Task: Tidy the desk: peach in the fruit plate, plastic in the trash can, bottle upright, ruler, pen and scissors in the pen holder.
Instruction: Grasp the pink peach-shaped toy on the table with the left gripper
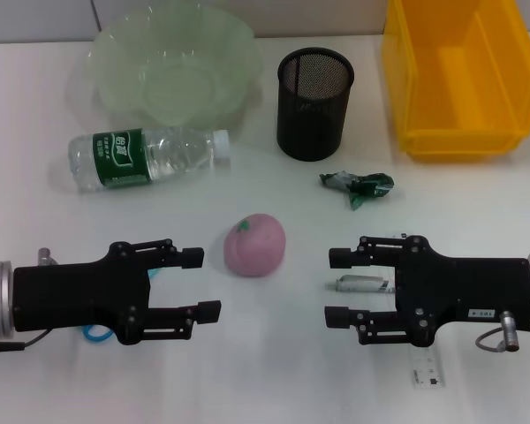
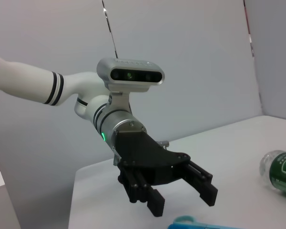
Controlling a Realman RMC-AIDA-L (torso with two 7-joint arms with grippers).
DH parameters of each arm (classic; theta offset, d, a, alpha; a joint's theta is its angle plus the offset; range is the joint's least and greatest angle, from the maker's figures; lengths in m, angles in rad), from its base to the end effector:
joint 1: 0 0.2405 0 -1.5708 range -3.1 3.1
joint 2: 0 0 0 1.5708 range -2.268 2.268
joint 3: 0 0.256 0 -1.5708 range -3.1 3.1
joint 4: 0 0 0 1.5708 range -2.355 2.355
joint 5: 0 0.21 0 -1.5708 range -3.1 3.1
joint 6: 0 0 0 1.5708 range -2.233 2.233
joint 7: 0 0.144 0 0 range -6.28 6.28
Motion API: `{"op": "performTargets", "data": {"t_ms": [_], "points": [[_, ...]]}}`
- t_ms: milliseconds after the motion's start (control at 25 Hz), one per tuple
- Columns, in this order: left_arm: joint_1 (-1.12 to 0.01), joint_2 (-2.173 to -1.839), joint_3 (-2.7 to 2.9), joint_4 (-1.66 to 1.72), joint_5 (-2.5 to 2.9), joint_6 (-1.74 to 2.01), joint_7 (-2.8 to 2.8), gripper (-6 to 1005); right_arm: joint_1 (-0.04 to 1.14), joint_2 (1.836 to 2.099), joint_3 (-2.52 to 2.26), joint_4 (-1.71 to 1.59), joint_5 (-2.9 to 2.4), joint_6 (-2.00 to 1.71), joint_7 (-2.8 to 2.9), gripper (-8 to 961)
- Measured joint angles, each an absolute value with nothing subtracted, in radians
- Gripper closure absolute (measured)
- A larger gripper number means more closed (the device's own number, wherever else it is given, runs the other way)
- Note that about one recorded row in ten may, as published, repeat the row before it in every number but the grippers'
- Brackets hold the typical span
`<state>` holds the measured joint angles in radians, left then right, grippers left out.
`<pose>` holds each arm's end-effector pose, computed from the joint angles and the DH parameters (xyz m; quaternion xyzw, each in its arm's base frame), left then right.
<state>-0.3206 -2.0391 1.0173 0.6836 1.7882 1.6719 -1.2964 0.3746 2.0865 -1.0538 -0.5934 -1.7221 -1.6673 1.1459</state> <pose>-0.2832 0.2607 -0.0118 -0.9484 -0.1902 -0.2497 0.0449 0.2582 0.2625 -0.0396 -0.9456 0.1314 0.2959 0.0326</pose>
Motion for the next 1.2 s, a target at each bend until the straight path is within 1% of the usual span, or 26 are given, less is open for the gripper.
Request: {"op": "performTargets", "data": {"t_ms": [1200], "points": [[-0.333, -2.062, 0.982, 0.690, 1.782, 1.660, -1.272, 216, 0.396, 2.088, -1.046, -0.515, -1.695, -1.661, 1.085, 228]]}}
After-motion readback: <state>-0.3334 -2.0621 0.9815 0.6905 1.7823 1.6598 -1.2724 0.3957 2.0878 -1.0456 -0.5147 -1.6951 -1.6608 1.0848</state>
